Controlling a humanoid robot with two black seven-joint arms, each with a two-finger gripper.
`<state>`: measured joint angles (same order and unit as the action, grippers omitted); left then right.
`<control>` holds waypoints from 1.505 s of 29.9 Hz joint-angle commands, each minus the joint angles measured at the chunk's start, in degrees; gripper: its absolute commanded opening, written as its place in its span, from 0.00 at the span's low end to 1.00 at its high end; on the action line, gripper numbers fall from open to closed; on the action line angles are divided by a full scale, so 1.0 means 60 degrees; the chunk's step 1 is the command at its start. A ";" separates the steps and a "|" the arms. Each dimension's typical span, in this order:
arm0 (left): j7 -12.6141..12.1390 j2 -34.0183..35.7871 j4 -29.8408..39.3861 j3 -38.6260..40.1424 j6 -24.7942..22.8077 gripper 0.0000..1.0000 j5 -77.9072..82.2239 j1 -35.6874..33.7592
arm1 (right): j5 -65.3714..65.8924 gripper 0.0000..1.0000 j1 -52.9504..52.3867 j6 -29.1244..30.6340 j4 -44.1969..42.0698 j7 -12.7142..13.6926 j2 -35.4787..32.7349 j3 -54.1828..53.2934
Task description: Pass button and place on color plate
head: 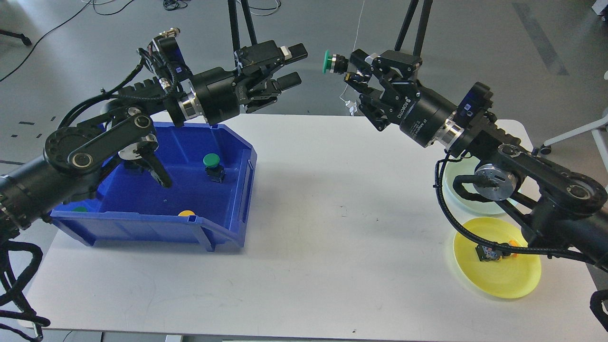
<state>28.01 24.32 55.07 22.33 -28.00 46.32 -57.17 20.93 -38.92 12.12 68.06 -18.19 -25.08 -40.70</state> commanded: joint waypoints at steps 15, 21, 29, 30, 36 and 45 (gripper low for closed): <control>-0.0001 -0.0010 -0.0009 0.0014 0.0001 0.79 -0.0015 0.0007 | -0.0661 0.01 0.2195 -0.6686 -0.1145 0.2575 -0.0288 -0.0291; -0.0001 0.0005 -0.0023 0.0014 0.0001 0.79 -0.0293 0.0036 | -0.0690 0.18 0.2107 -0.6686 -0.2333 0.3002 0.0298 -0.0262; -0.0001 0.0005 -0.0023 0.0014 0.0001 0.79 -0.0293 0.0036 | -0.0705 0.99 0.2005 -0.6686 -0.2466 0.2987 0.0313 -0.0438; -0.0001 0.0005 -0.0023 0.0014 0.0001 0.79 -0.0293 0.0036 | -0.0734 1.00 0.1961 -0.6686 -0.2437 0.2987 0.0313 -0.0438; -0.0001 -0.0010 -0.0038 0.0014 0.0001 0.81 -0.0424 0.0036 | -0.0764 1.00 0.1785 -0.6686 -0.1692 0.2929 0.0137 -0.0934; -0.0001 0.0544 -0.1003 0.0087 0.0001 0.85 -0.2164 0.0138 | -0.0996 1.00 0.1376 -0.0359 -0.0063 0.2593 -0.1151 -0.2679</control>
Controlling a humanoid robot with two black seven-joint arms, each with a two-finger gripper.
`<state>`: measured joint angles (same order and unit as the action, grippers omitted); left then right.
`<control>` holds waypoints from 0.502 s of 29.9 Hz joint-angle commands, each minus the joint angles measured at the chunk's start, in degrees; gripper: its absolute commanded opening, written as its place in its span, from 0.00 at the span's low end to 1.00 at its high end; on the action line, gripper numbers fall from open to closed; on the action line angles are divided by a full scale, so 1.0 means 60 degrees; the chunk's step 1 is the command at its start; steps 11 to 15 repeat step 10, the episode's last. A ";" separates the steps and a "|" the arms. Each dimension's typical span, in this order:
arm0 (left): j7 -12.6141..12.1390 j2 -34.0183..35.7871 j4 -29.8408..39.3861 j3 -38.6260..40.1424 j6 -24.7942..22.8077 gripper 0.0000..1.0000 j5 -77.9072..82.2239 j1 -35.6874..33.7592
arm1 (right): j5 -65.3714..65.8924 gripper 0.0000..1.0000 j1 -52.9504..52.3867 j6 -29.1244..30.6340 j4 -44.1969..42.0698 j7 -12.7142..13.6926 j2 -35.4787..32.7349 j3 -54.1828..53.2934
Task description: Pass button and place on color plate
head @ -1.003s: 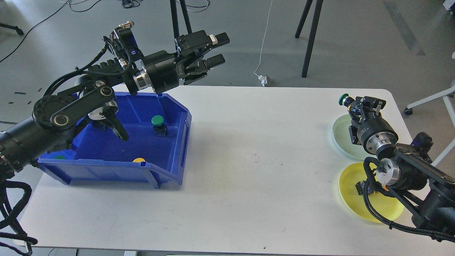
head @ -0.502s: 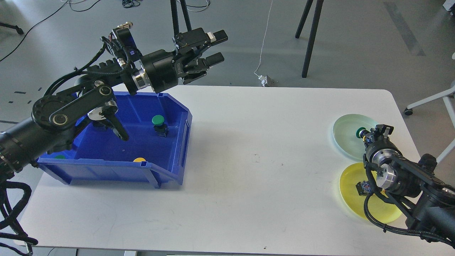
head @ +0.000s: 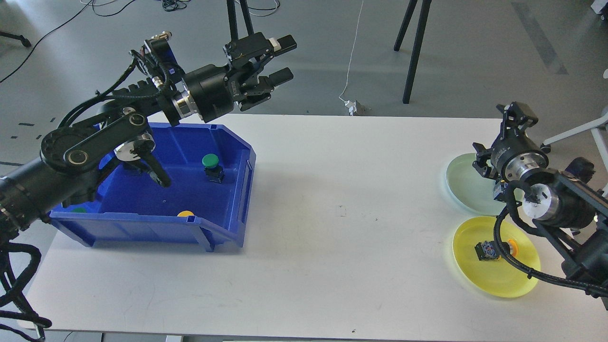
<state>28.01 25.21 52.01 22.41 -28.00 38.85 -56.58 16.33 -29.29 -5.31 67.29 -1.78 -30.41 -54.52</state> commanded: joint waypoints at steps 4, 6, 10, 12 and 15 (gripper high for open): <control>-0.0001 0.1173 -0.0715 0.0322 0.0001 0.87 -0.3041 0.0464 | -0.2451 1.00 -0.0393 0.5552 -0.0519 -0.0363 -0.0979 -0.0275; -0.0001 0.1408 -0.0729 0.0686 0.0001 0.89 -0.3762 0.0860 | -0.3713 1.00 -0.0349 0.5552 -0.0973 -0.0334 -0.1025 -0.0172; -0.0001 0.1365 -0.0657 0.1785 0.0001 0.92 -0.3911 0.1665 | -0.4436 1.00 -0.0348 0.5552 -0.1370 -0.0392 -0.0893 -0.0303; -0.0001 0.1365 -0.0657 0.1785 0.0001 0.92 -0.3911 0.1665 | -0.4436 1.00 -0.0348 0.5552 -0.1370 -0.0392 -0.0893 -0.0303; -0.0001 0.1365 -0.0657 0.1785 0.0001 0.92 -0.3911 0.1665 | -0.4436 1.00 -0.0348 0.5552 -0.1370 -0.0392 -0.0893 -0.0303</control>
